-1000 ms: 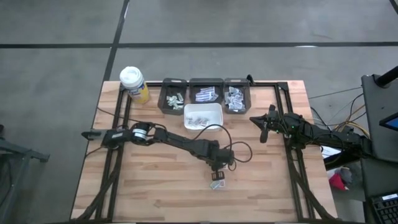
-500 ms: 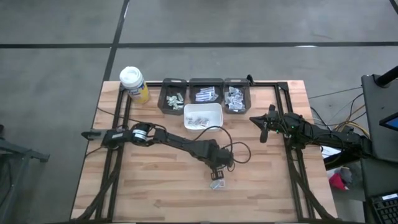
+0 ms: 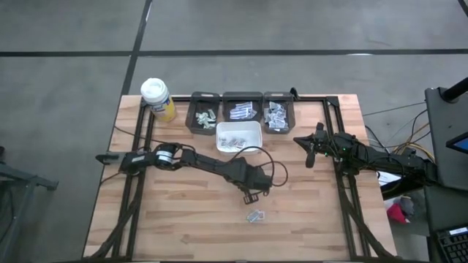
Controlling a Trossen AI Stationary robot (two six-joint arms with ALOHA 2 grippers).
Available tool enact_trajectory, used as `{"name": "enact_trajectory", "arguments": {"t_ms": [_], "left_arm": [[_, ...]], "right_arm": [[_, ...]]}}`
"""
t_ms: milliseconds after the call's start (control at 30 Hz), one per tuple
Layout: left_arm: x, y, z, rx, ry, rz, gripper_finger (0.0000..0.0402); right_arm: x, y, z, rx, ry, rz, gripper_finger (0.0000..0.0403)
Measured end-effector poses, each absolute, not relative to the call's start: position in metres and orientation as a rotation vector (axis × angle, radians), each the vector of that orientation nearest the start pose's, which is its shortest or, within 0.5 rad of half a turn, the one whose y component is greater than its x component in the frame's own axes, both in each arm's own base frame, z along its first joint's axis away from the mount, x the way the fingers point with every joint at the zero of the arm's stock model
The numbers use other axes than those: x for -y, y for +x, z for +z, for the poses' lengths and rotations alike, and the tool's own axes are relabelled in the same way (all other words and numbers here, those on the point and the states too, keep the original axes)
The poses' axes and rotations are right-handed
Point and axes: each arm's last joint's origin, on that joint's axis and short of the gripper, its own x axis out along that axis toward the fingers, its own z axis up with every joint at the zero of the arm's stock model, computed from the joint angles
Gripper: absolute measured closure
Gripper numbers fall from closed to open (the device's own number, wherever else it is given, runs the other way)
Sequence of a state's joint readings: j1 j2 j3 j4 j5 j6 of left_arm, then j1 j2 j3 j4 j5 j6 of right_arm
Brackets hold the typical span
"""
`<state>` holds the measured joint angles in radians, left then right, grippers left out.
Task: Pick & Place First Aid Supplies
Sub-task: Put the orange ointment pack into the white bin
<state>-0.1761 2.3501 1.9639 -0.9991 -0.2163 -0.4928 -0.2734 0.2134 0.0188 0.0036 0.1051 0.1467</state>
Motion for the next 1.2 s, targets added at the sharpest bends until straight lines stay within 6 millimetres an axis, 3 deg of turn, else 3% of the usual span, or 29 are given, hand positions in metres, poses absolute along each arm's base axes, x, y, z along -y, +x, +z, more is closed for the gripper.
{"name": "enact_trajectory", "arguments": {"t_ms": [467,967,1200], "left_arm": [[0.076,0.473,0.191,-1.215,-0.225,0.36,0.0325],[0.078,0.471,0.165,-1.224,-0.289,0.317,0.0308],[0.073,0.466,0.135,-1.2,-0.356,0.303,0.03]], "right_arm": [[0.032,0.104,0.152,-0.165,0.16,-0.391,0.0394],[0.032,0.104,0.152,-0.168,0.16,-0.391,0.0394],[0.032,0.104,0.152,-0.168,0.16,-0.391,0.0394]]}}
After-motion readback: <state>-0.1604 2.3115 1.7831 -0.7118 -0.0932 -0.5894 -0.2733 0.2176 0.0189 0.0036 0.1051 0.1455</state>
